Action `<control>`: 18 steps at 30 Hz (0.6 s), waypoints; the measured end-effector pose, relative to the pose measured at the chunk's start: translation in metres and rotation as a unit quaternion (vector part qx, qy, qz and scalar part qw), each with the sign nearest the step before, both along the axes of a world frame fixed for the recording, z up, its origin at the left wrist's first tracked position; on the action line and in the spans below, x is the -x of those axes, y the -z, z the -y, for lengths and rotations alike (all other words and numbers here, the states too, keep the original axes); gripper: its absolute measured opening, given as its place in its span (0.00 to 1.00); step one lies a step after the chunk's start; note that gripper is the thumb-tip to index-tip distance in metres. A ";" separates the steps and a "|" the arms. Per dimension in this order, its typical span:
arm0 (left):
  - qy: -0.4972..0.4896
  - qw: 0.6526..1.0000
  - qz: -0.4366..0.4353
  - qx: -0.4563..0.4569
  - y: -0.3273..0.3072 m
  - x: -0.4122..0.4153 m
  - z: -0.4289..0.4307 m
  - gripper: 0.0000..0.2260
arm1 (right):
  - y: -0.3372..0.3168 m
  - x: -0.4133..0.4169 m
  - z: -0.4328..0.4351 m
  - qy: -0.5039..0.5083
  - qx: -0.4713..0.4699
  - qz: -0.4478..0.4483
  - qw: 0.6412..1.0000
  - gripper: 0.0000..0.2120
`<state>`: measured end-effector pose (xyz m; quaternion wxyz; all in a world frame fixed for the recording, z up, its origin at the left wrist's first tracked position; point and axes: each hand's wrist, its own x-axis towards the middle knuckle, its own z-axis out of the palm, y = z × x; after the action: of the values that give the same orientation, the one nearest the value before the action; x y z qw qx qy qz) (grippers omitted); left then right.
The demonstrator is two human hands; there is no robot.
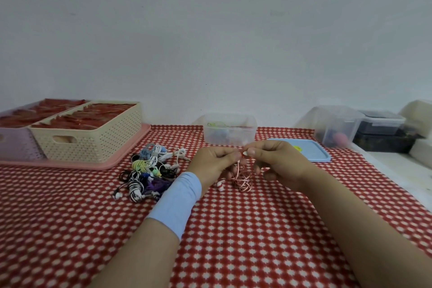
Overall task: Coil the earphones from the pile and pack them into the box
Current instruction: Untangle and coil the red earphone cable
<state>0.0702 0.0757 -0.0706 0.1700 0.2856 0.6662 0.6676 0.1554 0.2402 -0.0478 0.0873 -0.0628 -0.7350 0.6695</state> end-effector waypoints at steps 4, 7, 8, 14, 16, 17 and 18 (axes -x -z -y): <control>0.009 1.000 0.000 0.000 0.001 0.001 0.000 0.06 | -0.001 0.000 0.001 -0.006 -0.011 -0.007 1.000 0.06; 0.020 0.999 0.025 -0.018 0.001 0.001 0.001 0.06 | -0.001 -0.001 0.001 -0.011 -0.003 -0.009 1.000 0.05; 0.021 0.999 0.033 -0.024 0.000 0.001 0.000 0.06 | -0.002 -0.001 0.001 -0.013 -0.001 -0.007 1.000 0.06; 0.020 0.999 0.036 -0.028 0.000 -0.001 0.001 0.06 | -0.002 -0.001 0.003 -0.004 0.013 -0.001 1.000 0.07; 0.017 0.999 0.033 -0.025 -0.001 -0.001 0.001 0.06 | -0.001 0.000 0.003 -0.004 0.004 -0.001 1.000 0.08; 0.016 0.999 0.033 -0.024 -0.001 -0.001 0.001 0.06 | -0.001 -0.001 0.002 -0.002 0.001 0.000 1.000 0.08; 0.017 0.999 0.034 -0.023 -0.001 -0.001 0.001 0.05 | -0.001 -0.001 0.002 -0.001 -0.002 0.002 1.000 0.08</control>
<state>0.0714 0.0744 -0.0698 0.1970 0.2780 0.6395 0.6892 0.1564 0.2380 -0.0465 0.0855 -0.0629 -0.7364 0.6682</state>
